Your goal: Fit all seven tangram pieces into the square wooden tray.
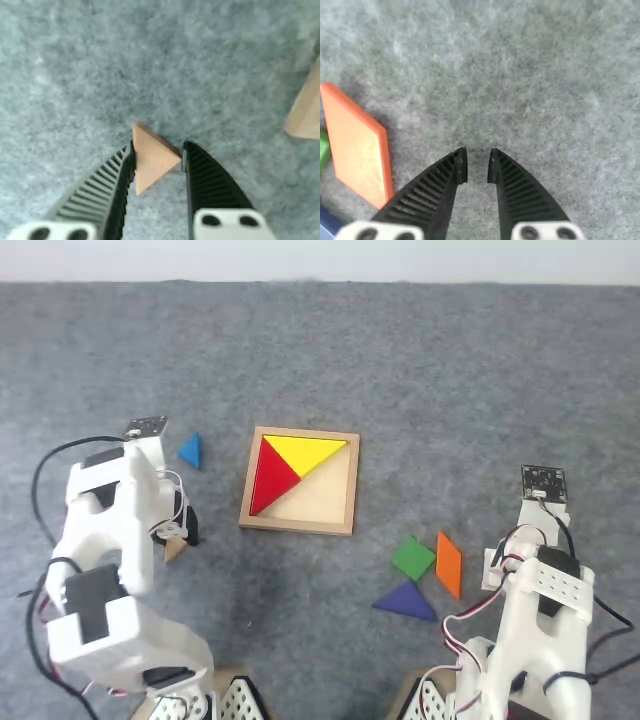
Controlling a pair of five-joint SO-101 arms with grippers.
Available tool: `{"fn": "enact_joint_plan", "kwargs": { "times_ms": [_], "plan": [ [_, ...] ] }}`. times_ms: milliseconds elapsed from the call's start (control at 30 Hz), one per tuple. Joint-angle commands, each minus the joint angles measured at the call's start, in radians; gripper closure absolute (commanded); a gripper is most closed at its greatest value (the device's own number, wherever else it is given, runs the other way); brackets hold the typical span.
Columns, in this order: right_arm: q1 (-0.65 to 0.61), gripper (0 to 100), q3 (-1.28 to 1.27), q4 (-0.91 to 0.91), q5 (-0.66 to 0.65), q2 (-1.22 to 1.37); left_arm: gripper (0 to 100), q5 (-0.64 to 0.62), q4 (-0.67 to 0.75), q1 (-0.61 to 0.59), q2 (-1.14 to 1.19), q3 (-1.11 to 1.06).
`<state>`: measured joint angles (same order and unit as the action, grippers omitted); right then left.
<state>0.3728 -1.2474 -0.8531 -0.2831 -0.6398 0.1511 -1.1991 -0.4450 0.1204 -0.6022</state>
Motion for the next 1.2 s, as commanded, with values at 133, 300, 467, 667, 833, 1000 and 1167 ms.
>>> {"fn": "enact_joint_plan", "kwargs": {
  "times_ms": [133, 300, 467, 667, 833, 1000, 1167],
  "plan": [
    [-0.002, 91.4, 0.009, 0.005, -0.014, -0.001, 86, 0.035, -0.025, -0.015, -0.014, -0.018],
    [-0.002, 91.4, 0.009, 0.005, -0.014, -0.001, 82, 0.091, -0.057, -0.015, -0.011, -0.018],
    [-0.002, 91.4, 0.009, 0.005, -0.014, -0.001, 86, 0.092, -0.057, -0.015, -0.014, -0.018],
    [-0.002, 91.4, 0.009, 0.005, -0.014, -0.001, 86, 0.092, -0.060, -0.015, -0.014, -0.018],
    [-0.002, 91.4, 0.009, 0.005, -0.014, -0.001, 86, 0.092, -0.063, -0.015, -0.015, -0.018],
    [-0.002, 91.4, 0.009, 0.005, -0.014, -0.001, 86, 0.092, -0.063, -0.015, -0.015, -0.018],
    [-0.002, 91.4, 0.009, 0.005, -0.014, -0.001, 86, 0.092, -0.063, -0.015, -0.023, -0.018]
  ]
}}
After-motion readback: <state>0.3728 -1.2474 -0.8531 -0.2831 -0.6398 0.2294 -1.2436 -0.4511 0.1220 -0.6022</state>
